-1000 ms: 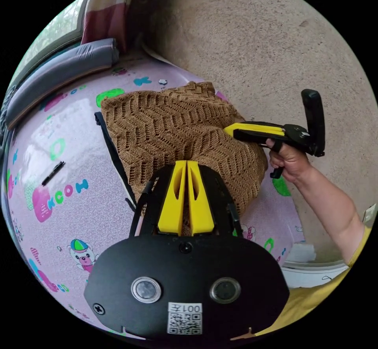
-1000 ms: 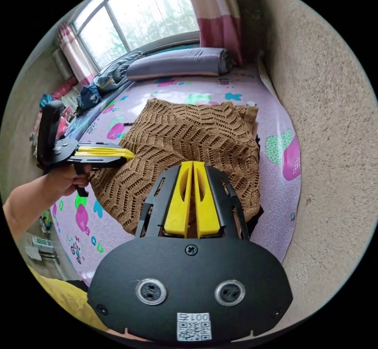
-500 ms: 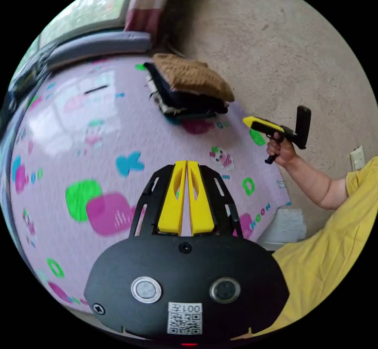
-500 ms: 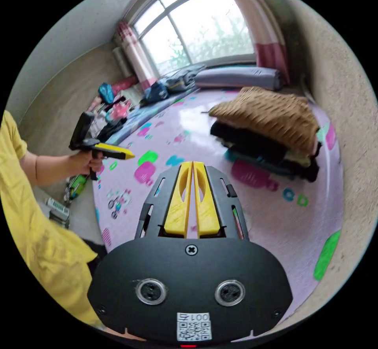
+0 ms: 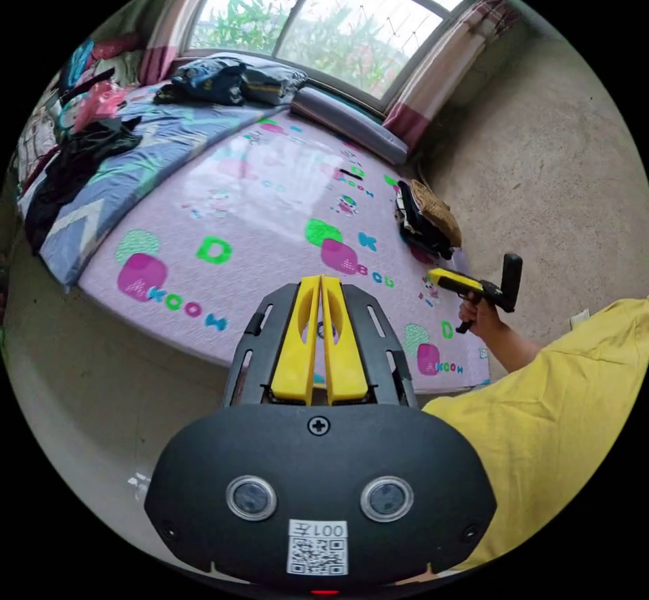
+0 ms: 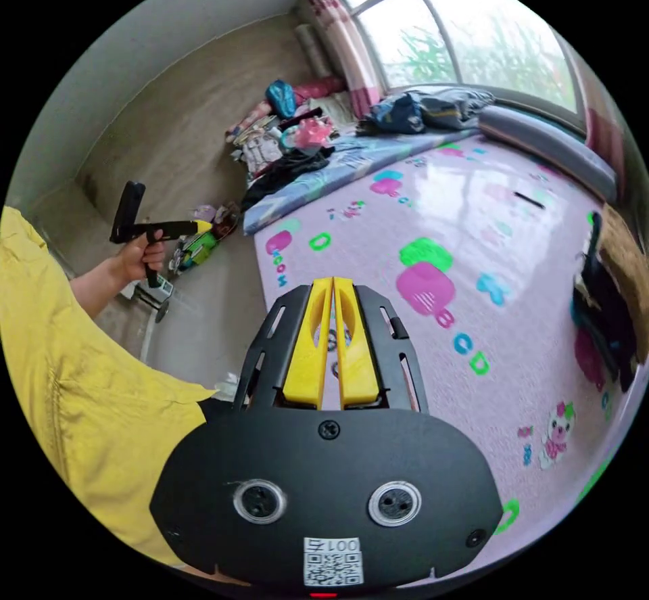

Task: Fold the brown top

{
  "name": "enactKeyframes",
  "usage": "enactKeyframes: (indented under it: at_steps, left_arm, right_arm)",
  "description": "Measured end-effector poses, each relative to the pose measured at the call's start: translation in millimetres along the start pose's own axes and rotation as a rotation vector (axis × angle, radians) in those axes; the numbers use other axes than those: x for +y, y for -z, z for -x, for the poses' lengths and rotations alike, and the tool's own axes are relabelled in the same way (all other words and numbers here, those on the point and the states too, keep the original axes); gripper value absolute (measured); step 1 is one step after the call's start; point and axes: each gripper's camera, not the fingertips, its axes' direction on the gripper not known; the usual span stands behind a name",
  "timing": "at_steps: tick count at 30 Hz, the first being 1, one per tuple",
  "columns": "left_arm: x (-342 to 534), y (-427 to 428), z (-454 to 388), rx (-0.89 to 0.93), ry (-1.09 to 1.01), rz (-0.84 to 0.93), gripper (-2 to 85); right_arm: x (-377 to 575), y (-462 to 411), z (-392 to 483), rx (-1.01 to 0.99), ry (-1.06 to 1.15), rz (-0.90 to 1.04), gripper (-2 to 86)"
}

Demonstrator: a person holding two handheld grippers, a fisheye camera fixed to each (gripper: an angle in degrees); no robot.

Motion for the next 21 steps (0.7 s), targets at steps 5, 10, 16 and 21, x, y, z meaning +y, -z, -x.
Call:
enactKeyframes:
  at_steps: [5, 10, 16, 21]
  left_arm:
    - [110, 79, 104, -0.09, 0.054, -0.024, -1.4]
    - [208, 155, 202, -0.171, 0.172, -0.071, -1.4]
    - [265, 199, 303, -0.211, 0.295, -0.128, -1.4]
    - [262, 229, 377, -0.201, 0.3, -0.184, -1.5]
  right_arm:
    - [-58, -100, 114, -0.088, 0.119, -0.02, 0.6]
    - [-105, -184, 193, -0.161, 0.242, 0.019, 0.6]
    - [-155, -279, 242, -0.189, 0.315, 0.057, 0.7]
    - [-192, -355, 245, -0.209, 0.281, 0.042, 0.6]
